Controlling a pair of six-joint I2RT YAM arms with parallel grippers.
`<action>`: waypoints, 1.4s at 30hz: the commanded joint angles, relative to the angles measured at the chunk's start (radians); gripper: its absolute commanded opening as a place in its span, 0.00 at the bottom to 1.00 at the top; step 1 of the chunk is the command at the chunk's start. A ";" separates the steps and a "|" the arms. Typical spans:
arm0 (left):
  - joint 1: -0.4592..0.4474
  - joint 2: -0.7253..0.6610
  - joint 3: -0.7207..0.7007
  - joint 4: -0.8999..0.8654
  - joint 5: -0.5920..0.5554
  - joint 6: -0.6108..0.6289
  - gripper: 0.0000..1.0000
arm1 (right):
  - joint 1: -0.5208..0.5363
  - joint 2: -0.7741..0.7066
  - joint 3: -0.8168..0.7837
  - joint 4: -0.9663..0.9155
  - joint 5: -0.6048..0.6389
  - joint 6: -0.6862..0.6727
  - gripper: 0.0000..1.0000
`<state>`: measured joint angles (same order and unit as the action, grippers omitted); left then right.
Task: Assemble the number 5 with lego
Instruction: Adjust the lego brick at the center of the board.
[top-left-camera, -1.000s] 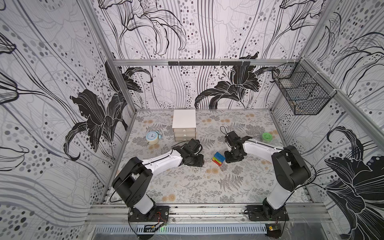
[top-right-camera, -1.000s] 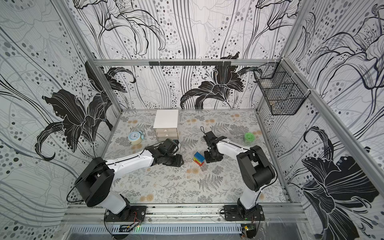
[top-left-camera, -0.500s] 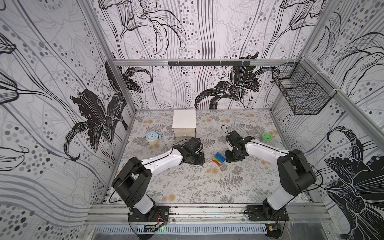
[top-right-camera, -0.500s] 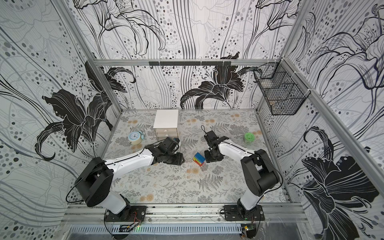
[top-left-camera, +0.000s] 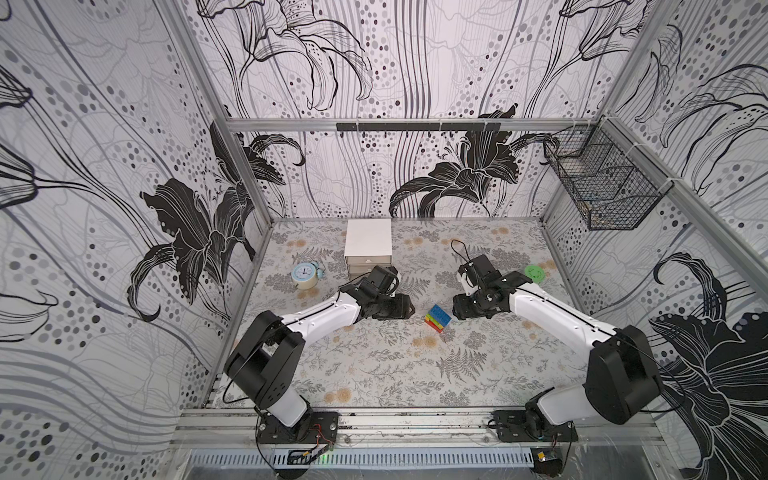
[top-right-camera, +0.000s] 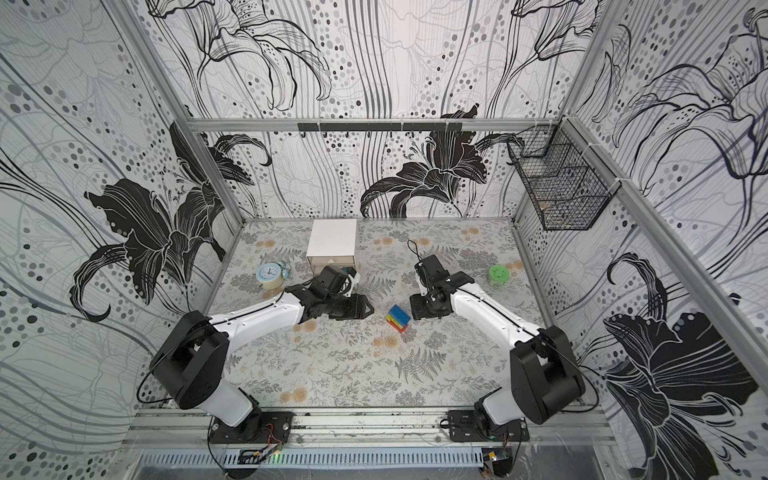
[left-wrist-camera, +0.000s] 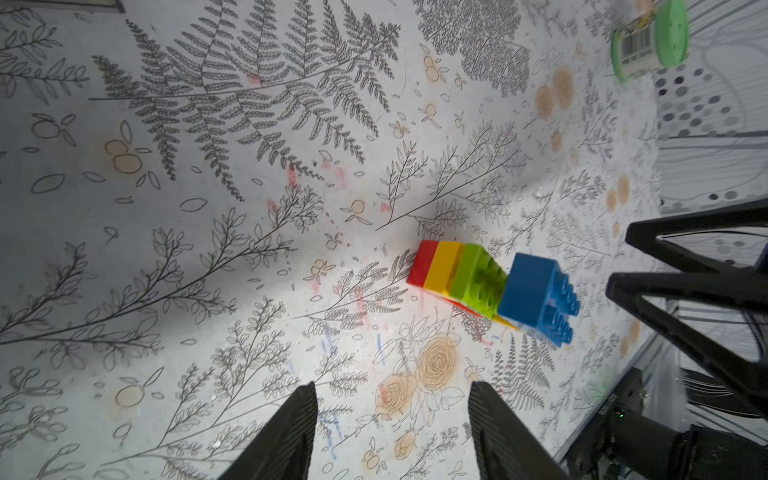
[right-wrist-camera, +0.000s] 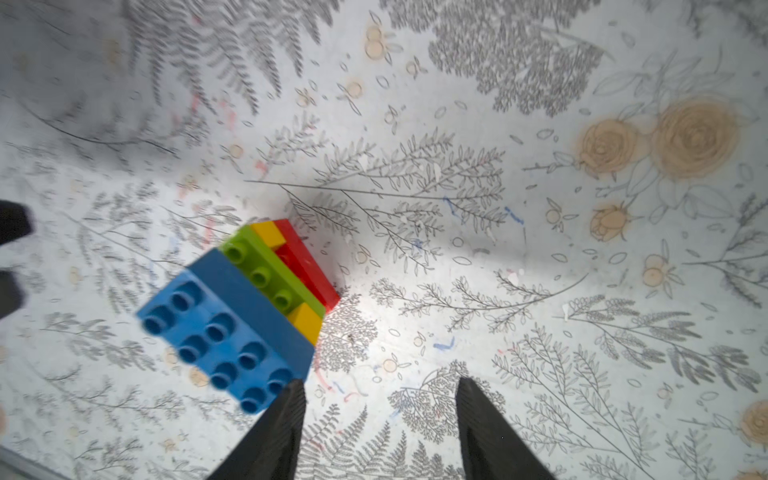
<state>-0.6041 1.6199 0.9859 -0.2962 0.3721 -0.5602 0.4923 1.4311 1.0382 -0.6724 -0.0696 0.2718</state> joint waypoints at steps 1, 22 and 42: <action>0.018 0.052 0.012 0.094 0.092 -0.030 0.62 | 0.017 -0.068 -0.040 0.035 -0.068 -0.015 0.64; 0.047 0.050 -0.043 0.124 0.083 -0.043 0.60 | 0.180 0.184 0.152 0.001 -0.005 -0.176 0.68; 0.090 0.012 -0.113 0.132 0.085 -0.034 0.57 | 0.186 0.402 0.326 -0.108 0.028 -0.216 0.52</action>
<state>-0.5224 1.6566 0.8902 -0.1932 0.4633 -0.5991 0.6731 1.8076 1.3373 -0.7254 -0.0589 0.0769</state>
